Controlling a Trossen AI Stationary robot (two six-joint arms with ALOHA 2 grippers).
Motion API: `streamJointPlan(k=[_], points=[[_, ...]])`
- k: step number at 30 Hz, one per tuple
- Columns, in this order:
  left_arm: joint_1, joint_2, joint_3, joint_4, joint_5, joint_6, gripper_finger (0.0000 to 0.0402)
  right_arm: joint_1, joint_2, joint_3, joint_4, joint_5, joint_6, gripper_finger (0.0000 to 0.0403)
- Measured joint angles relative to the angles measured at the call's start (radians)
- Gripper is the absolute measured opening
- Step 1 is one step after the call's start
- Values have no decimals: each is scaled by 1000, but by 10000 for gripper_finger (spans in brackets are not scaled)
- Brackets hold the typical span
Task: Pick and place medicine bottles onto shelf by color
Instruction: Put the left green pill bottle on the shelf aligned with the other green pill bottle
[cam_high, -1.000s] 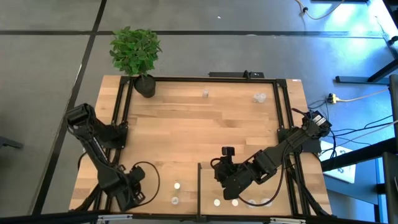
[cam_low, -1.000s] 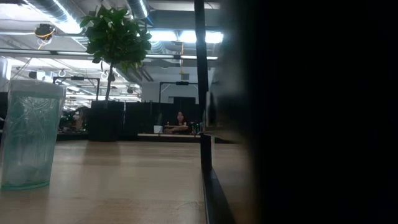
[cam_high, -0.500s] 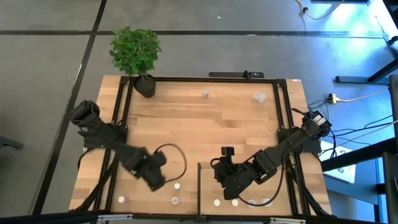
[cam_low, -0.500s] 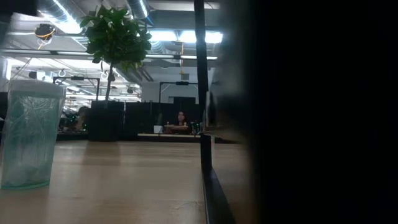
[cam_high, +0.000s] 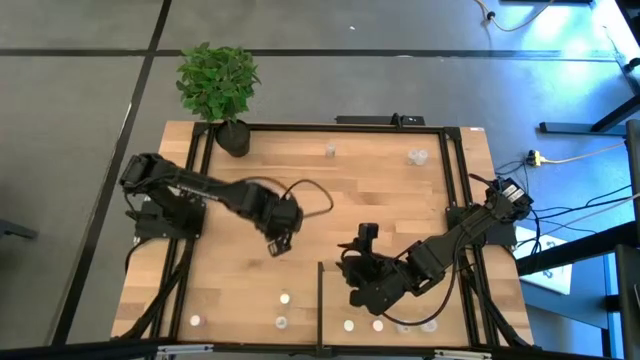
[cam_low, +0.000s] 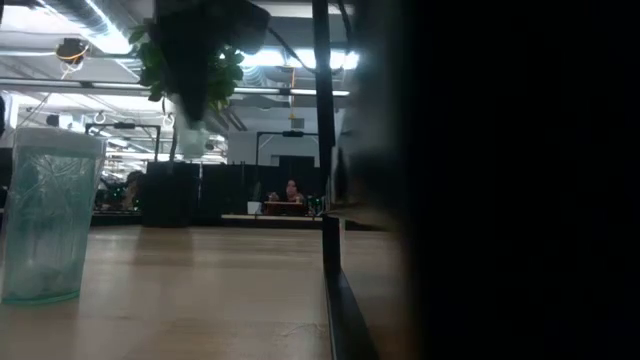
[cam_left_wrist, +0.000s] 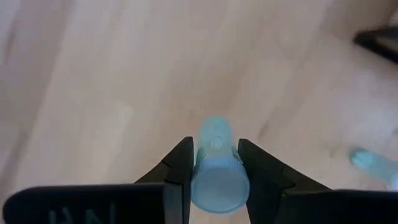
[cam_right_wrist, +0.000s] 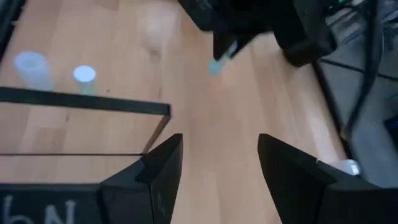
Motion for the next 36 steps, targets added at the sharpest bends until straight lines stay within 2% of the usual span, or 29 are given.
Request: streamJointPlan(k=[5, 9, 20, 25, 36], points=[[104, 0, 0, 14, 6, 145, 87, -22, 0, 0, 9, 17, -18, 210], [157, 0, 0, 14, 5, 199, 87, -41, 0, 0, 33, 17, -17, 210], [165, 0, -60, 64, -46, 237, 87, -78, 0, 0, 44, 15, -18, 210], [176, 9, -63, 93, -49, 239, 89, -78, 0, 0, 46, -18, -18, 210], [221, 137, 3, 178, -21, 387, 92, -78, 0, 0, 69, -158, -18, 210]])
